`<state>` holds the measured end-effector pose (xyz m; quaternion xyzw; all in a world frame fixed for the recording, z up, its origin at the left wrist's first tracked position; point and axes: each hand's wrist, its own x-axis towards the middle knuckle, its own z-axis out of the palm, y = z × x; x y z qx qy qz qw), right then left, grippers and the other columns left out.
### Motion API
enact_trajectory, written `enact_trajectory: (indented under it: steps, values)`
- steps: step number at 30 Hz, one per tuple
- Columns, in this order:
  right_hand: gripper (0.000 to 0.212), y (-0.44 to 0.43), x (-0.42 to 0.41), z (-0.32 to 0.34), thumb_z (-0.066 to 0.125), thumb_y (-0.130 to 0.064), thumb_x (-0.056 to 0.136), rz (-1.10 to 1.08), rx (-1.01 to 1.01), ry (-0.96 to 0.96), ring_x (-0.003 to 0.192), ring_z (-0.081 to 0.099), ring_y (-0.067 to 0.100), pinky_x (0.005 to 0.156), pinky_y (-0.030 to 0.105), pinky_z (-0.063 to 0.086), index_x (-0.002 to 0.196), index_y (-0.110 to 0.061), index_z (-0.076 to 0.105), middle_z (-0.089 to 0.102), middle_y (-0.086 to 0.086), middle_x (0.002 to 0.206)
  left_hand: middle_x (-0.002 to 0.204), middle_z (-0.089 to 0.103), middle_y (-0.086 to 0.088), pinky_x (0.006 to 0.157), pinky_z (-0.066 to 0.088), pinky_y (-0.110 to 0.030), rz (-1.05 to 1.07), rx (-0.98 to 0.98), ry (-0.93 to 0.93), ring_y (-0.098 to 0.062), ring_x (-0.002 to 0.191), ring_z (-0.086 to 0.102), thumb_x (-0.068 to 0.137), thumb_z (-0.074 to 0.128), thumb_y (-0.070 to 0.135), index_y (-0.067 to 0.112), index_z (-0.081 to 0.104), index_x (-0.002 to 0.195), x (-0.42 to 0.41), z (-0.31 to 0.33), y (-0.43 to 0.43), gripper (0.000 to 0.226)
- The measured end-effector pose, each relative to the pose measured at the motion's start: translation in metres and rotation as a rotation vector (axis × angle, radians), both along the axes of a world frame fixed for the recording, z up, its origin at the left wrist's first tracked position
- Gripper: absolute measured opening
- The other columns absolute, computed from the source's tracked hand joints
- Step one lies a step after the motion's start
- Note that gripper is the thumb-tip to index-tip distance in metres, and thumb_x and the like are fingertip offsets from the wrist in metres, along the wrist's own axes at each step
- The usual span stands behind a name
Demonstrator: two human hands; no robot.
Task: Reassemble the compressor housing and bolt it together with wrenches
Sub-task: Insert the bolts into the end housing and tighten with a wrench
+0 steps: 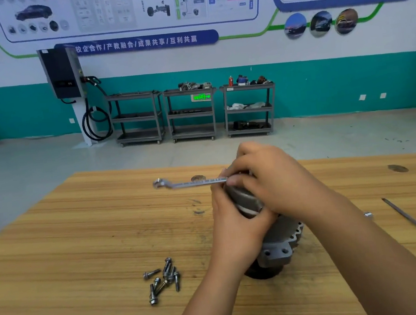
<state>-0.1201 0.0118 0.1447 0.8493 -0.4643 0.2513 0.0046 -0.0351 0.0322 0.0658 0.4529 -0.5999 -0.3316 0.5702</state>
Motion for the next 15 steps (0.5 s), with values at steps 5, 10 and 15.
enact_trajectory:
  steps: [5,10,15]
  values:
    - [0.032,-0.018,-0.02,0.001,0.059,-0.042,0.087,-0.206,0.071,-0.07,0.105,0.05,0.02,0.093,0.044,0.042,0.116,-0.028,0.058,0.047,-0.002,0.109,0.131,0.04,0.019,0.084,0.046,-0.015,-0.028,0.044,0.026,-0.002,0.117,0.047,0.07,0.075,0.048,0.059,0.018,0.119,0.0,-0.006,-0.004,0.076]
    - [0.037,-0.009,-0.035,-0.003,0.054,-0.052,0.086,-0.332,-0.014,0.003,0.121,0.037,0.017,0.097,0.039,0.024,0.12,-0.038,0.053,0.047,-0.008,0.127,0.134,0.042,0.014,0.097,0.047,-0.029,-0.018,0.048,0.022,-0.007,0.12,0.047,0.06,0.071,0.056,0.053,0.018,0.125,-0.002,-0.01,-0.007,0.083]
    - [0.035,0.031,-0.06,-0.014,0.042,-0.05,0.091,-0.434,-0.107,0.101,0.114,0.051,0.013,0.095,0.035,0.025,0.121,-0.04,0.057,0.062,-0.017,0.117,0.135,0.04,0.017,0.101,0.044,-0.032,-0.004,0.058,0.02,-0.004,0.122,0.045,0.057,0.069,0.06,0.056,0.017,0.123,-0.001,-0.01,-0.005,0.084]
